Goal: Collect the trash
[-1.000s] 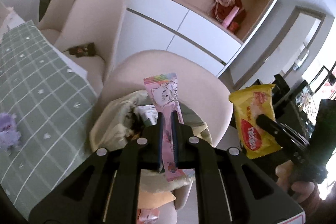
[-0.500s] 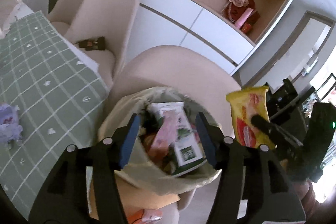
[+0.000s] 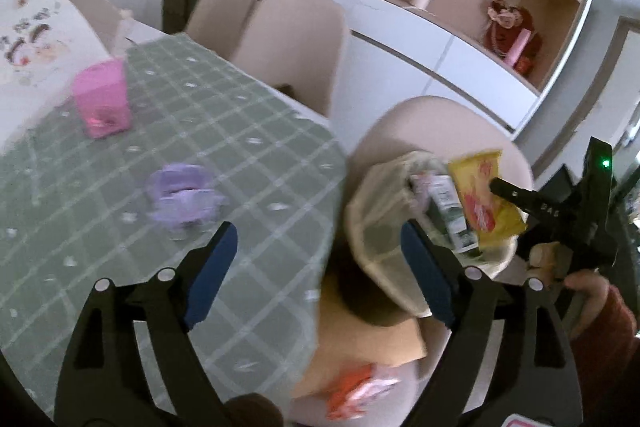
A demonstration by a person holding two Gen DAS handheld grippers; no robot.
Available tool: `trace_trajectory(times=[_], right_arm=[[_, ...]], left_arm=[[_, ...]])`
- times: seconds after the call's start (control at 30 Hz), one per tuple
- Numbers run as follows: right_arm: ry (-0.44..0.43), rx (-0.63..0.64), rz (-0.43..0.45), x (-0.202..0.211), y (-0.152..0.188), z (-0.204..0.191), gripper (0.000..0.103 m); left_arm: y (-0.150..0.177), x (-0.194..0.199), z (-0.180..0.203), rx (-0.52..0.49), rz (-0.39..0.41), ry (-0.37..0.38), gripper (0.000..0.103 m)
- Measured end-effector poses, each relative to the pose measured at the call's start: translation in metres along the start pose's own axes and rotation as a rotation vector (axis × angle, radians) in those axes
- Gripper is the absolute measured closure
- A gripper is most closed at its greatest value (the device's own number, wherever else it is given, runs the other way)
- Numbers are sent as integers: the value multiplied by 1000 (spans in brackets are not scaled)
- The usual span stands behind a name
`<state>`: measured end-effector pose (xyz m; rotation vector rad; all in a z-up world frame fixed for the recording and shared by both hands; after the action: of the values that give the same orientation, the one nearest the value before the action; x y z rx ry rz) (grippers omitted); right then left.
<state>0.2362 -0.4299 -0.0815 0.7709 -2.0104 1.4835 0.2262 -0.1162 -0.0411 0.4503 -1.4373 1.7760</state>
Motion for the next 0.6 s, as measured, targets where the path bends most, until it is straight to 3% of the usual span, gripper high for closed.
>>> trace_trajectory(times=[0.03, 0.17, 0.3, 0.6], right_arm=[[29, 3, -3, 1, 4, -2, 67], [100, -12, -11, 12, 17, -10, 66], [106, -5, 26, 42, 30, -25, 66], [3, 134, 161, 132, 75, -81, 66]], left_arm=[[2, 4, -6, -2, 4, -16, 24], [14, 21, -30, -27, 12, -46, 24], [27, 43, -40, -20, 52, -72, 24], [71, 124, -1, -40, 279, -198, 24]])
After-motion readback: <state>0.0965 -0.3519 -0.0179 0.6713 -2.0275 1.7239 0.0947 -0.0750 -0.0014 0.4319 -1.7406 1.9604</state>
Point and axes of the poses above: each gripper's, at about its wrist camera, not at the fingertips, and x roughly against the way its jaws point, z to its right, y to its underside, the point moved 2 cm from there along -x, roughly the way its jaws point, and after that the axes turned 6 degrees about x, right-handed, at the moved point
